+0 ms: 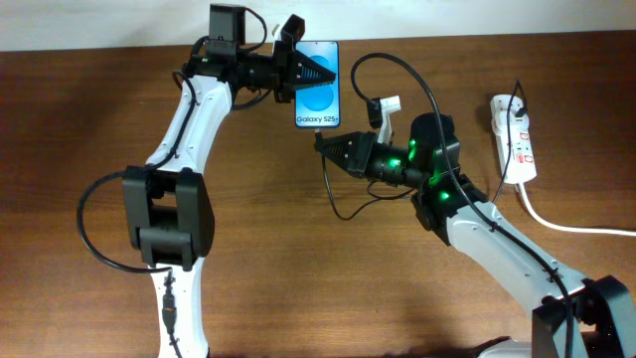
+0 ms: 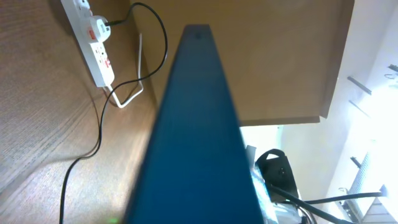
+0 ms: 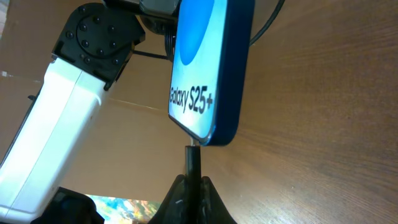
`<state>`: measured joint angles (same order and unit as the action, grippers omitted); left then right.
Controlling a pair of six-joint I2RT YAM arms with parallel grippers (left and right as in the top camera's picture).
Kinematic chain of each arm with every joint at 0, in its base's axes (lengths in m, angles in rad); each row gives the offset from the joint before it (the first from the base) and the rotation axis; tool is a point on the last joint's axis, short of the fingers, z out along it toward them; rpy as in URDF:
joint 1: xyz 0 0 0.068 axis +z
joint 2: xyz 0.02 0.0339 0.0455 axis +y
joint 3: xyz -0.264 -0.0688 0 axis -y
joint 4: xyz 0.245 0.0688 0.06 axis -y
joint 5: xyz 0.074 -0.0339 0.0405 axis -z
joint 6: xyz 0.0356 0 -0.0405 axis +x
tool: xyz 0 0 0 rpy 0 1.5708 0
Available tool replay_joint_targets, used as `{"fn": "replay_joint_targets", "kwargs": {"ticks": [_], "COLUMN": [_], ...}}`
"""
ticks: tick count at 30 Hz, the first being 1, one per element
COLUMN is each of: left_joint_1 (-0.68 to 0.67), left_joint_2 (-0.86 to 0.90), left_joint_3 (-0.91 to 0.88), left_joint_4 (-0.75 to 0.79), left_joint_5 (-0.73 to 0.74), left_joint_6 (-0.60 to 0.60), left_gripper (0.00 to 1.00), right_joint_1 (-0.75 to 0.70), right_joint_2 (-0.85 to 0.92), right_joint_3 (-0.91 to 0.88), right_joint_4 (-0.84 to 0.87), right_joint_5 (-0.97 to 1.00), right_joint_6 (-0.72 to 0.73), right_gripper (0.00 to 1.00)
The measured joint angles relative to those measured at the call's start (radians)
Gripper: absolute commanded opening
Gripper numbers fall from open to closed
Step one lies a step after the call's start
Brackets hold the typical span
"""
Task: Plug charger to phone and switch on socket
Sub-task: 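Align the USB-C plug under the phone's port with the right gripper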
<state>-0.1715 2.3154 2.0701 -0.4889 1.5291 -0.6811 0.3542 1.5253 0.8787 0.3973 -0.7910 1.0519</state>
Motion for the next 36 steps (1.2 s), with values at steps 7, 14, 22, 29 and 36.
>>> {"fn": "replay_joint_targets", "kwargs": {"ticks": [7, 14, 22, 29, 36], "left_joint_1": [0.000, 0.000, 0.000, 0.000, 0.004], "left_joint_2": [0.000, 0.000, 0.000, 0.000, 0.000], "left_joint_3": [0.000, 0.000, 0.000, 0.000, 0.000], "left_joint_4": [0.000, 0.001, 0.001, 0.003, 0.005], "left_joint_5": [0.001, 0.005, 0.005, 0.005, -0.004], "left_joint_6": [0.000, -0.004, -0.008, -0.010, -0.016], "left_gripper": [0.00, 0.00, 0.00, 0.00, 0.00], "right_joint_1": [0.000, 0.000, 0.000, 0.003, 0.009], "right_joint_2": [0.000, 0.000, 0.001, 0.001, 0.001], "right_joint_3": [0.000, 0.000, 0.000, 0.000, 0.000], "right_joint_4": [0.000, 0.021, 0.023, 0.031, 0.046], "right_joint_5": [0.000, -0.004, -0.003, 0.016, 0.039], "right_joint_6": [0.000, 0.001, 0.005, 0.047, 0.103], "right_gripper": [0.04, 0.04, 0.04, 0.04, 0.04]}}
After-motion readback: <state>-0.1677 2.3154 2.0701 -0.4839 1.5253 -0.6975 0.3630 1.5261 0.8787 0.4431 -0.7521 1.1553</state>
